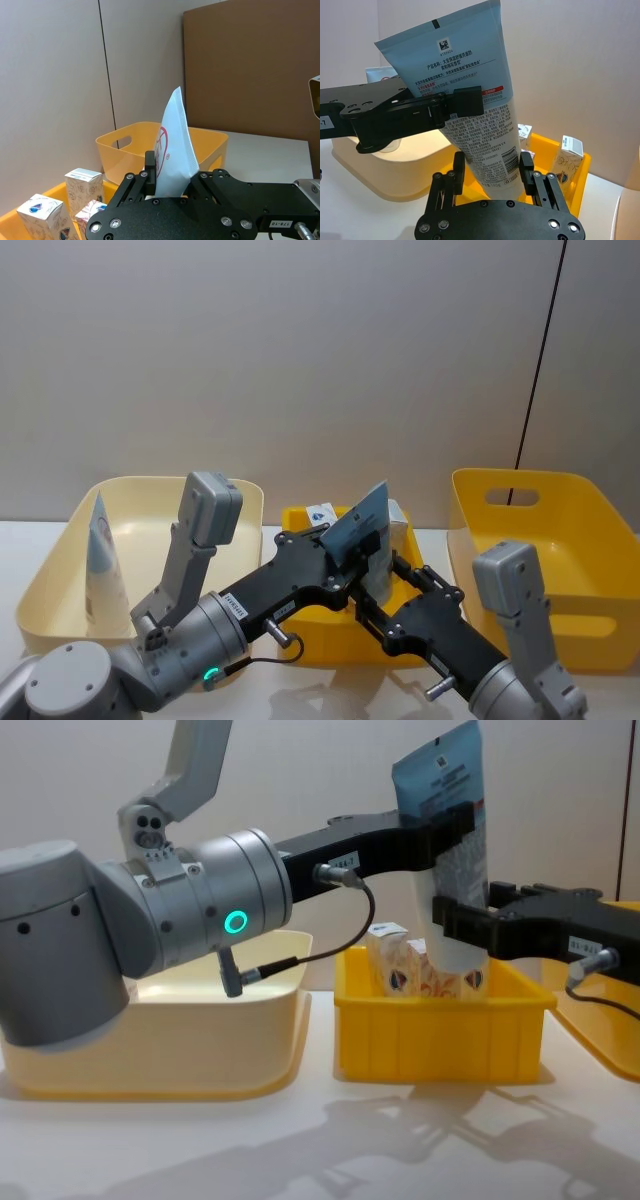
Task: Bimanual collaborative sorting of washing and personal care products
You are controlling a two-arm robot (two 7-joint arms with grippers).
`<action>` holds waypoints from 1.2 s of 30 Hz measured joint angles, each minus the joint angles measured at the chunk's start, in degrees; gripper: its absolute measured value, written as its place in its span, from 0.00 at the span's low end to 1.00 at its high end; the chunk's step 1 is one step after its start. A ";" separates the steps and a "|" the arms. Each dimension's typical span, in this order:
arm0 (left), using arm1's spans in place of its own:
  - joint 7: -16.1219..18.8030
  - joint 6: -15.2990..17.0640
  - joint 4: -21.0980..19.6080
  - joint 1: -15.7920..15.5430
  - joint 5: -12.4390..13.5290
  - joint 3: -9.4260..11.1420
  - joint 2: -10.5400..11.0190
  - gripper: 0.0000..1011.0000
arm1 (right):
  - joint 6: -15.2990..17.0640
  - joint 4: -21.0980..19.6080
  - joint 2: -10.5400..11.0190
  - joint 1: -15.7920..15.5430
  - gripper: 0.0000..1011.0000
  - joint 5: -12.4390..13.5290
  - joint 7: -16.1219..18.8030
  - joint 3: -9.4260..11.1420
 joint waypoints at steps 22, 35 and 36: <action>0.00 0.00 0.01 0.00 0.01 0.00 0.00 0.23 | 0.00 0.11 -0.11 0.11 0.52 -0.12 -0.13 -0.05; 0.00 0.00 0.00 0.00 0.00 -0.02 0.00 0.23 | 0.00 0.12 -0.12 0.13 0.43 -0.12 -0.15 -0.05; 0.00 0.00 0.01 0.00 0.00 -0.02 0.00 0.23 | 0.00 0.12 -0.12 0.13 0.42 -0.12 -0.15 -0.05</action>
